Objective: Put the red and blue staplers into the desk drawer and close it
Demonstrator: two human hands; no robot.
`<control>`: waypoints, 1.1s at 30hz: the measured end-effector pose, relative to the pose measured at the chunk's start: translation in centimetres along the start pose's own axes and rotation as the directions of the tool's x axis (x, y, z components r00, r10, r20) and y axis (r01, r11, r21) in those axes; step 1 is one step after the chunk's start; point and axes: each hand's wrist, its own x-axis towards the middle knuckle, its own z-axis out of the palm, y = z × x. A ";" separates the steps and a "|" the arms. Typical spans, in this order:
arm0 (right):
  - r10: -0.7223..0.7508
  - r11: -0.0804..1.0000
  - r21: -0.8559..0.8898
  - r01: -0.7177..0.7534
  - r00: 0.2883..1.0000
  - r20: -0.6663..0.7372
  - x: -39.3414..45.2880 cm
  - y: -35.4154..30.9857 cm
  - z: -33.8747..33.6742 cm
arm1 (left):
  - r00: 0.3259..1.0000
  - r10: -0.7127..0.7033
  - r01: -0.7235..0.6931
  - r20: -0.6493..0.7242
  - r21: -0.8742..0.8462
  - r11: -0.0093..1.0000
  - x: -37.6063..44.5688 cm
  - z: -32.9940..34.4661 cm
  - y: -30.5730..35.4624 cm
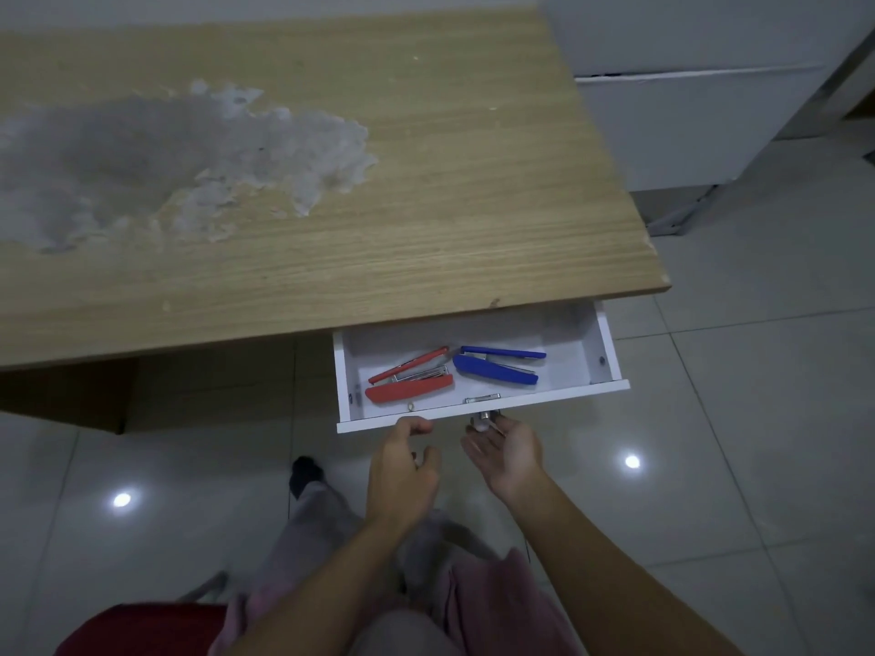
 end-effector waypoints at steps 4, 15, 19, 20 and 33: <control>-0.031 0.995 0.091 0.032 0.999 -0.008 -0.6 -0.3 0.7 | 0.998 0.061 -0.061 0.015 0.026 0.998 0.1 -0.5 -0.3; -0.111 0.962 0.264 0.076 0.986 0.121 -1.1 -1.8 3.0 | 0.967 0.255 -0.256 0.026 0.064 0.965 2.6 -2.2 1.6; -0.116 0.955 0.285 0.079 0.986 0.116 0.4 -2.9 4.4 | 0.957 0.259 -0.274 0.130 0.113 0.955 4.2 -2.6 2.3; -0.116 0.954 0.288 0.077 0.986 0.121 0.7 -3.1 4.8 | 0.954 0.261 -0.280 0.148 0.126 0.952 4.6 -2.5 2.4; -0.173 0.922 0.371 0.113 0.976 0.134 2.9 -5.6 9.5 | 0.925 0.164 -0.244 0.343 0.207 0.948 6.9 -3.4 2.9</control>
